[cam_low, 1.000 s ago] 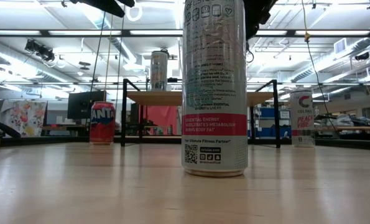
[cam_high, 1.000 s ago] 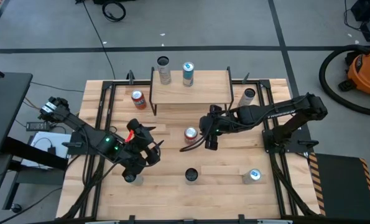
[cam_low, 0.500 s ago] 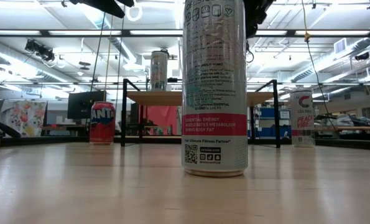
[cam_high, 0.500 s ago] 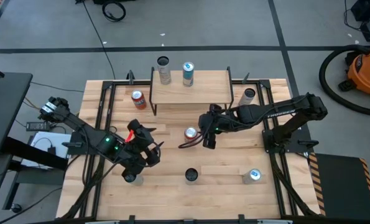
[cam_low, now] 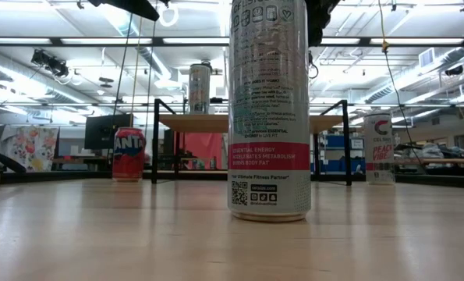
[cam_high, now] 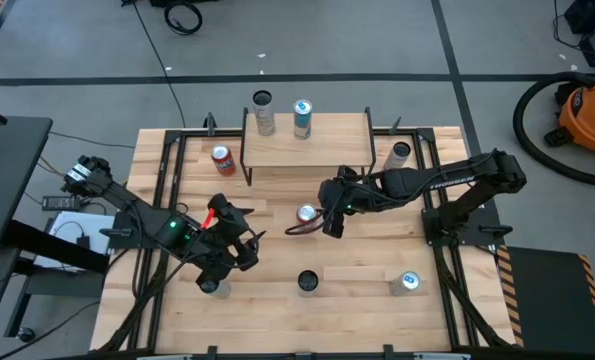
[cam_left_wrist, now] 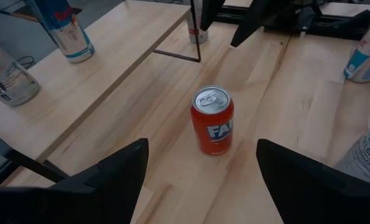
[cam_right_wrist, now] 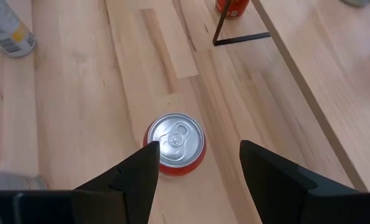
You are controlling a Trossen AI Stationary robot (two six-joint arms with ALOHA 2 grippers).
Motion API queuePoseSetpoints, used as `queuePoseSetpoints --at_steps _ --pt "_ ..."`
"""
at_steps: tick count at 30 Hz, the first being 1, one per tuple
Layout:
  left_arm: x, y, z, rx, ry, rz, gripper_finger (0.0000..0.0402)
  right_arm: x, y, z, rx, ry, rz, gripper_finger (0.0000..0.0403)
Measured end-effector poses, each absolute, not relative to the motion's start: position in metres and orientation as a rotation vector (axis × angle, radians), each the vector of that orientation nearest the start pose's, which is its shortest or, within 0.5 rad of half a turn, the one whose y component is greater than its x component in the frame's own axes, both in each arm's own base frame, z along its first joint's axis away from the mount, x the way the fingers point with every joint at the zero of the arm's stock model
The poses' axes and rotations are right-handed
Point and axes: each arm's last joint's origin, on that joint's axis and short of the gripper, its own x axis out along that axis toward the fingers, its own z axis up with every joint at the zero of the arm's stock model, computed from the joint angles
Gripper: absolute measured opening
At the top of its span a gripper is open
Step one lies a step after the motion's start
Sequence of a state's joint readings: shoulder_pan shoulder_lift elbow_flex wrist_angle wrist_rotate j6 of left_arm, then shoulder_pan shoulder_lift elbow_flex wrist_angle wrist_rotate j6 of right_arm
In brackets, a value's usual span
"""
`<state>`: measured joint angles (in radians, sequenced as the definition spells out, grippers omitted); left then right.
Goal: Place canned beverage on shelf
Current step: Put the bottom red soda can on the shelf
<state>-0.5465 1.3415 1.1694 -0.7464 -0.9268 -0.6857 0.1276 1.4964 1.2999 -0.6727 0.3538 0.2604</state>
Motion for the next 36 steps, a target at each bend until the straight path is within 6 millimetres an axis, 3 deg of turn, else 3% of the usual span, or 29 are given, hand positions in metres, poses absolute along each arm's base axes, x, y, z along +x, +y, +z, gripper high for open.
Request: queuePoseSetpoints --at_steps 16,36 --pt "0.2372 -0.1171 0.3103 -0.033 0.514 0.554 0.0311 0.3138 0.0276 0.3075 0.015 0.765 -0.403 0.0232" --pt "0.2371 -0.1171 0.3103 -0.033 0.513 0.555 0.0311 0.3173 0.0305 0.3093 0.107 0.749 -0.291 0.0239"
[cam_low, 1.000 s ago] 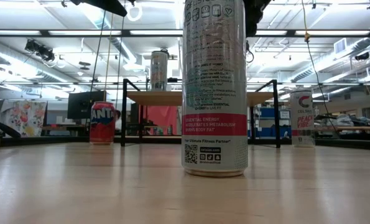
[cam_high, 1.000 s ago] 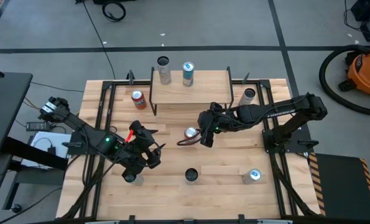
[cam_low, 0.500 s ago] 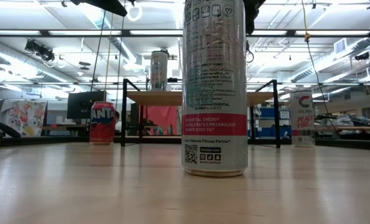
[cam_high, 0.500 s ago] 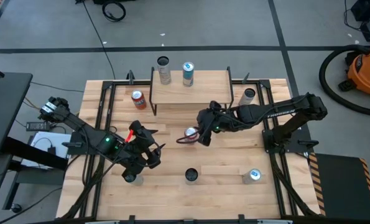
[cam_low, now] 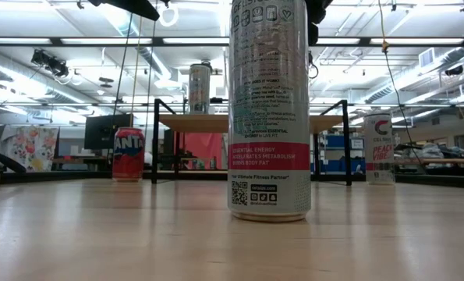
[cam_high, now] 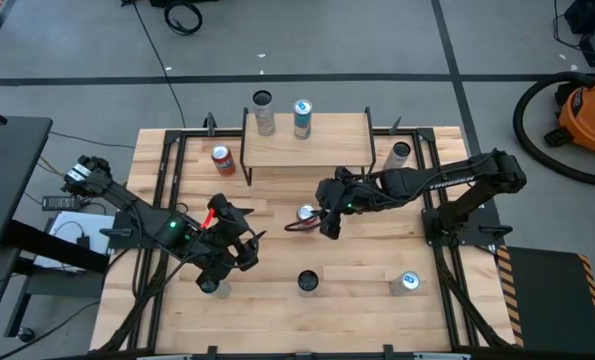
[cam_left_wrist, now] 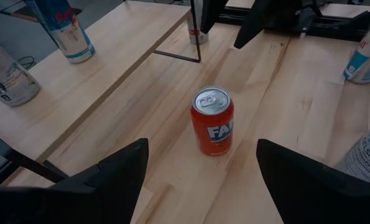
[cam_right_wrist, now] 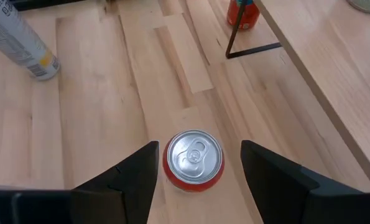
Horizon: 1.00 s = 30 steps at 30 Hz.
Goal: Place canned beverage on shelf
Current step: Put the bottom red soda can on the shelf
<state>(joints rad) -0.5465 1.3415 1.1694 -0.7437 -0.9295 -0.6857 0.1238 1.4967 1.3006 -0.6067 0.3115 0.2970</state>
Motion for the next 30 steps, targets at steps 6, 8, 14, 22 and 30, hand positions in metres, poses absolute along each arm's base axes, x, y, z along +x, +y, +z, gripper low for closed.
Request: queuePoseSetpoints --at_steps 6,8,14,22,30 --pt "0.237 -0.117 0.310 -0.033 0.513 0.555 0.0311 0.317 0.030 0.305 0.127 0.759 -0.290 0.0279" --pt "0.237 -0.117 0.310 -0.033 0.514 0.554 0.0311 0.316 0.028 0.299 0.142 0.784 -0.284 0.0300" --pt "0.237 -0.117 0.310 -0.033 0.514 0.554 0.0311 0.316 0.021 0.293 0.127 0.795 -0.295 0.0371" --pt "0.237 -0.117 0.310 -0.033 0.514 0.554 0.0311 0.322 0.017 0.286 0.103 0.838 -0.183 0.0397" --pt "0.238 -0.118 0.312 -0.049 0.499 0.550 0.0311 0.322 0.011 0.274 0.038 0.838 -0.143 0.0399"
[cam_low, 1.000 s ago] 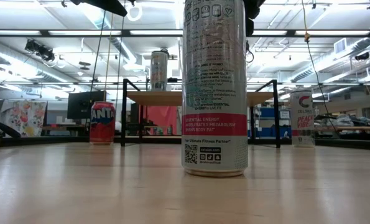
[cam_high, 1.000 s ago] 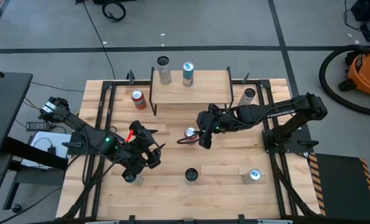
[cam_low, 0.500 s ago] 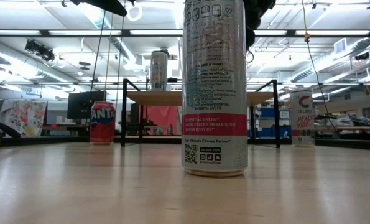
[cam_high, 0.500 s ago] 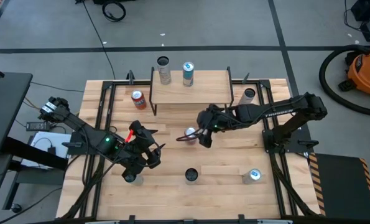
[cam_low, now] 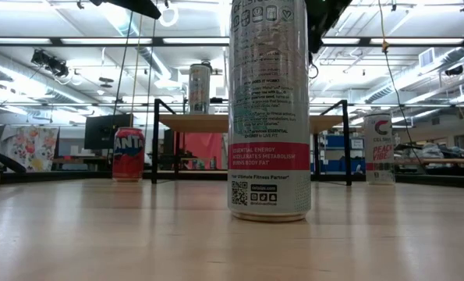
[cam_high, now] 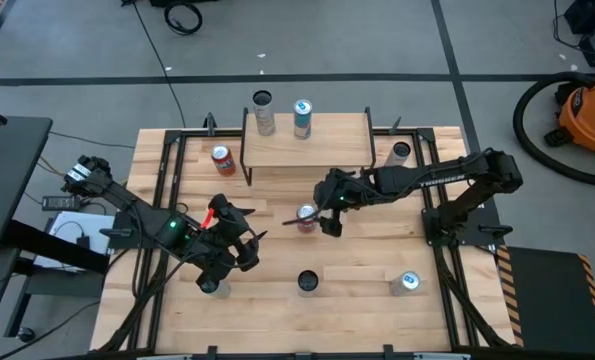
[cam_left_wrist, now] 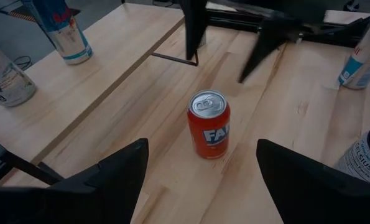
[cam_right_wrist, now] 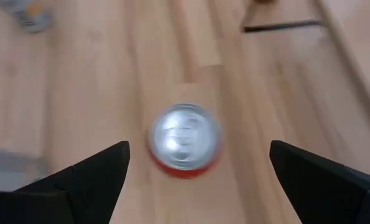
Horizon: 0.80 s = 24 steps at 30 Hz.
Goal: Place canned beverage on shelf
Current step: Put the bottom red soda can on the shelf
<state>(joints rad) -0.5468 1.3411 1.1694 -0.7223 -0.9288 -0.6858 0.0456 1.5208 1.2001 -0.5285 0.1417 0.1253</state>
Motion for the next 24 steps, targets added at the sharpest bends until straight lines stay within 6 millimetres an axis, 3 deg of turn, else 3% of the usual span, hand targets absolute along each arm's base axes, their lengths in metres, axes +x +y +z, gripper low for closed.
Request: queuePoseSetpoints --at_steps 9,24 --pt "0.239 -0.118 0.312 -0.061 0.487 0.547 0.0311 0.320 0.007 0.258 0.039 0.831 -0.166 0.0397" --pt "0.239 -0.119 0.313 -0.064 0.485 0.546 0.0311 0.323 0.003 0.258 -0.004 0.785 -0.232 0.0397"
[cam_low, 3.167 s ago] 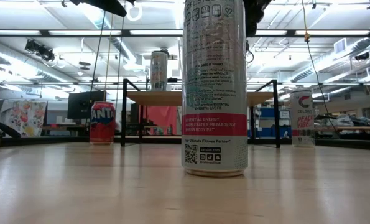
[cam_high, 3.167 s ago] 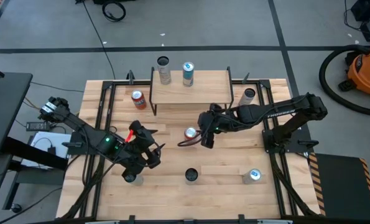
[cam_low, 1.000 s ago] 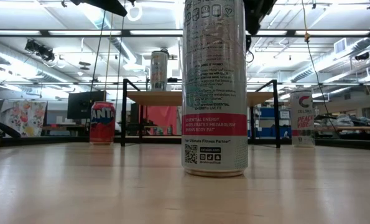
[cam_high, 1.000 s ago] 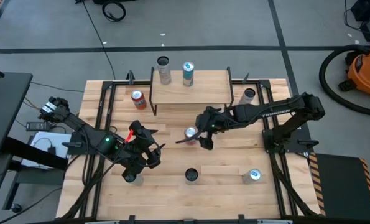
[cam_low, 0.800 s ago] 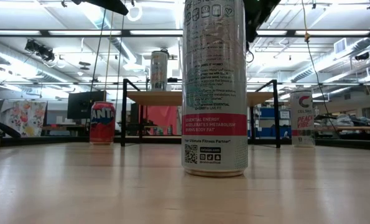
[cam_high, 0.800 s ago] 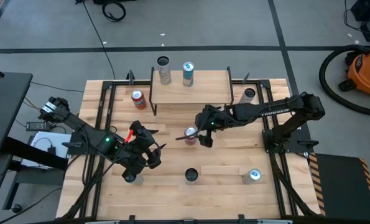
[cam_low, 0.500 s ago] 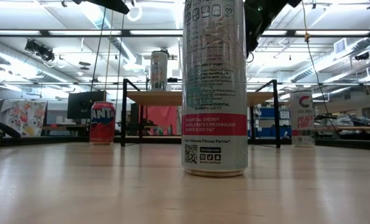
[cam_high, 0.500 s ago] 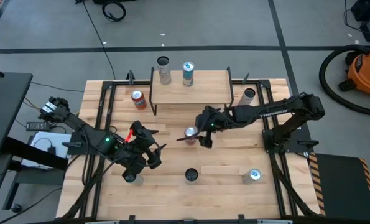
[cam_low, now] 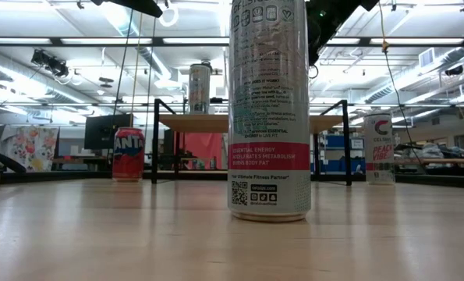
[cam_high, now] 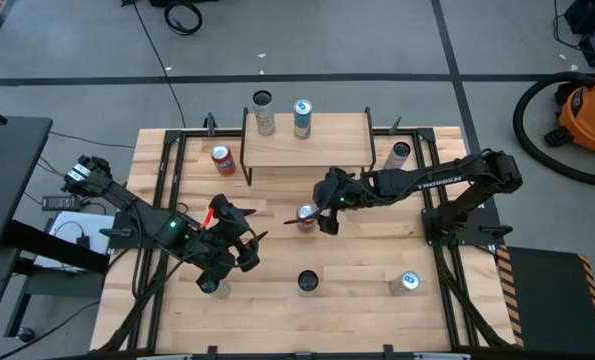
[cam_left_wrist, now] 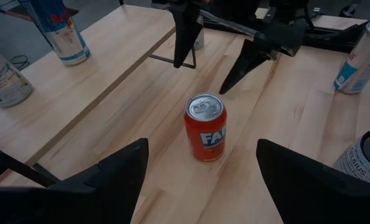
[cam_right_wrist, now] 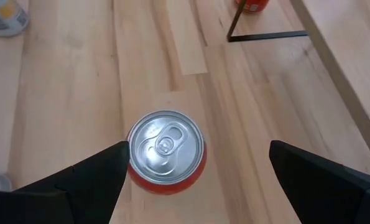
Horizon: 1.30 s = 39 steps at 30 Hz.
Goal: Place canned beverage on shelf
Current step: Put the bottom red soda can on the shelf
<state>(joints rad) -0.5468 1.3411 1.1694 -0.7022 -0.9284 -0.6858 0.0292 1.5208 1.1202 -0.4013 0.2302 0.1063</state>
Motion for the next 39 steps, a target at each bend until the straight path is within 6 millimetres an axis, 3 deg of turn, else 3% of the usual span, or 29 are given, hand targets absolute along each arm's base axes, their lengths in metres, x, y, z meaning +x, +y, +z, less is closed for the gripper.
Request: queuePoseSetpoints --at_steps 8,18,39 --pt "0.239 -0.119 0.313 -0.063 0.485 0.547 0.0311 0.325 -0.001 0.256 0.007 0.777 -0.274 0.0397" --pt "0.240 -0.119 0.313 -0.068 0.483 0.544 0.0311 0.338 -0.001 0.231 0.039 0.837 -0.293 0.0397" --pt "0.240 -0.119 0.313 -0.068 0.484 0.544 0.0311 0.343 0.003 0.234 0.037 0.802 -0.124 0.0397"
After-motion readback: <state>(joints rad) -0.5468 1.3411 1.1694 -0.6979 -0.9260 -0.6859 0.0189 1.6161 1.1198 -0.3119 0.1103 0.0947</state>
